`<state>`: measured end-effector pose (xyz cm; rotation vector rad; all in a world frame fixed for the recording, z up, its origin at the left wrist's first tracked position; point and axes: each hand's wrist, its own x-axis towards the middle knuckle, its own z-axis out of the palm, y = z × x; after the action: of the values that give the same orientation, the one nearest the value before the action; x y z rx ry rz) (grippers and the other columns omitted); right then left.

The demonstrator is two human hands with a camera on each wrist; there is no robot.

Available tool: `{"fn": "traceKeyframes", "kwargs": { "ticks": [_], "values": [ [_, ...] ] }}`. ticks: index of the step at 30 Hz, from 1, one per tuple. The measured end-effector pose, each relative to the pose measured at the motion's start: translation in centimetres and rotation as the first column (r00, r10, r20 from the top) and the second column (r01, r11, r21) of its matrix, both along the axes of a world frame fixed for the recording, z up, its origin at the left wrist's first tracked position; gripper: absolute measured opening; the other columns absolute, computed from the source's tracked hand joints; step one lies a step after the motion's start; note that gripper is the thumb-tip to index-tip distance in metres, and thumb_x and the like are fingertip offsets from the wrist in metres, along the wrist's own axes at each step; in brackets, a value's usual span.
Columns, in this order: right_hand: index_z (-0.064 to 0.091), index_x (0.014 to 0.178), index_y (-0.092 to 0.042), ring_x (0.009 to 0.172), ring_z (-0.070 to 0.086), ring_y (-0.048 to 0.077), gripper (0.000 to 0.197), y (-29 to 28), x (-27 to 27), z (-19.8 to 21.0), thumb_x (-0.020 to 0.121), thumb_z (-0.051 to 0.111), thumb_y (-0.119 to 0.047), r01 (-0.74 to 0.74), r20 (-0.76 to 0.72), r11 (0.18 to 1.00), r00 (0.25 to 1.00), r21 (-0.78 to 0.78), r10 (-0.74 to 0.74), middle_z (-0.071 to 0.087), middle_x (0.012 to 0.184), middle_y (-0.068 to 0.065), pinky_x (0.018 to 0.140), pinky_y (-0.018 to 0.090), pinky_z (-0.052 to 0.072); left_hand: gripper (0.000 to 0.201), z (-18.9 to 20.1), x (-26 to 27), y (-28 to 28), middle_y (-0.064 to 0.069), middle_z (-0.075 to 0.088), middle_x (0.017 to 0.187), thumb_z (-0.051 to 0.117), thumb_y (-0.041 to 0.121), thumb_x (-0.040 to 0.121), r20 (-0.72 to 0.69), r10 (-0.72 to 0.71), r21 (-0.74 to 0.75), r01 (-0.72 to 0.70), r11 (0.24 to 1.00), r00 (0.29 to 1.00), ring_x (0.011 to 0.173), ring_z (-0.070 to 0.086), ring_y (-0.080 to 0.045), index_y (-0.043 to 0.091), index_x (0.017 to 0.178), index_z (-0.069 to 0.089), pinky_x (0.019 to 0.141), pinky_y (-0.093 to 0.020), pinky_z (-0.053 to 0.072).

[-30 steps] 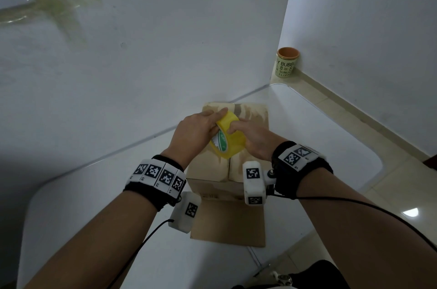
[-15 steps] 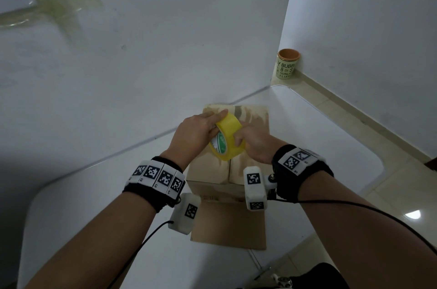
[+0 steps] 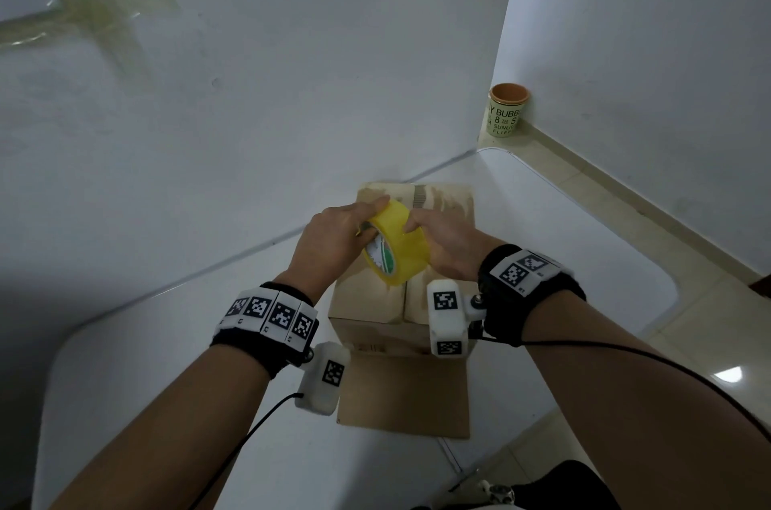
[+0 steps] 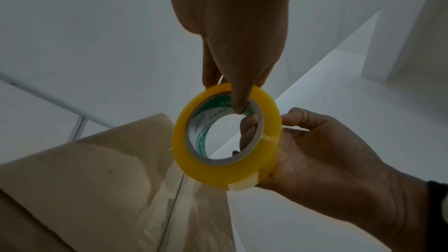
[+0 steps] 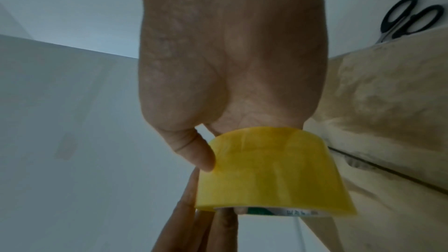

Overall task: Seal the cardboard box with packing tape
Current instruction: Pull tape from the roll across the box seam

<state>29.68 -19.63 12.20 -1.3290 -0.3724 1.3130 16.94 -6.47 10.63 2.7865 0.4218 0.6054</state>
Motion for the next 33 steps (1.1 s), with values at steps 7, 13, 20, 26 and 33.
{"fn": "traceKeyframes", "kwargs": {
  "ticks": [7,13,20,26,33],
  "values": [
    [0.057,0.114,-0.006,0.098,0.053,0.031,0.052,0.1,-0.3,0.0,0.062,0.053,-0.006,-0.048,0.052,0.998,0.998,0.032,0.046,0.055,0.108,0.016,0.089,0.043,0.041,0.044,0.4,-0.1,0.2,-0.006,0.073,0.096,0.066,0.014,0.084,0.058,0.012,-0.04,-0.009,0.999,0.998,0.077,0.067,-0.026,0.021,0.127,0.063,0.067,-0.023,0.042],
    [0.053,0.128,0.001,0.117,0.056,0.036,0.042,-0.4,0.3,-0.2,0.087,0.062,-0.004,-0.257,0.299,0.966,0.923,0.01,0.242,0.059,0.125,0.022,0.103,0.049,0.042,0.054,0.1,-0.4,0.6,-0.009,0.066,0.12,0.054,-0.006,0.088,0.087,0.089,-0.369,-0.051,0.928,0.992,0.099,0.057,-0.011,0.017,0.137,0.052,0.089,-0.012,0.039],
    [0.061,0.119,-0.003,0.095,0.062,0.026,0.036,-0.2,0.1,-1.7,0.083,0.067,-0.004,-0.092,0.444,0.996,0.893,0.021,0.073,0.066,0.103,0.015,0.087,0.044,0.049,0.028,0.5,0.4,-0.8,-0.009,0.064,0.109,0.061,0.003,0.088,0.086,-0.058,-0.124,0.068,0.99,0.995,0.097,0.06,-0.027,0.009,0.114,0.07,0.083,-0.027,0.042],
    [0.058,0.118,-0.001,0.092,0.06,0.021,0.038,-0.2,0.1,-2.0,0.082,0.069,-0.003,-0.099,0.482,0.995,0.872,0.011,0.081,0.065,0.097,0.009,0.082,0.038,0.047,0.012,1.0,0.4,-1.6,-0.011,0.064,0.087,0.065,0.006,0.086,0.092,-0.061,0.044,0.057,0.997,0.994,0.074,0.063,-0.028,0.004,0.097,0.07,0.06,-0.03,0.048],
    [0.059,0.106,0.003,0.087,0.058,0.023,0.04,-0.2,0.5,-1.4,0.072,0.075,-0.008,-0.136,0.536,0.987,0.829,-0.083,0.16,0.06,0.084,0.005,0.081,0.041,0.047,0.028,2.6,0.3,-2.2,-0.006,0.052,0.067,0.071,-0.009,0.056,-0.192,-0.095,0.438,0.172,0.882,0.977,0.051,0.052,-0.022,0.009,0.072,0.056,0.038,-0.022,0.024]
  ]
}}
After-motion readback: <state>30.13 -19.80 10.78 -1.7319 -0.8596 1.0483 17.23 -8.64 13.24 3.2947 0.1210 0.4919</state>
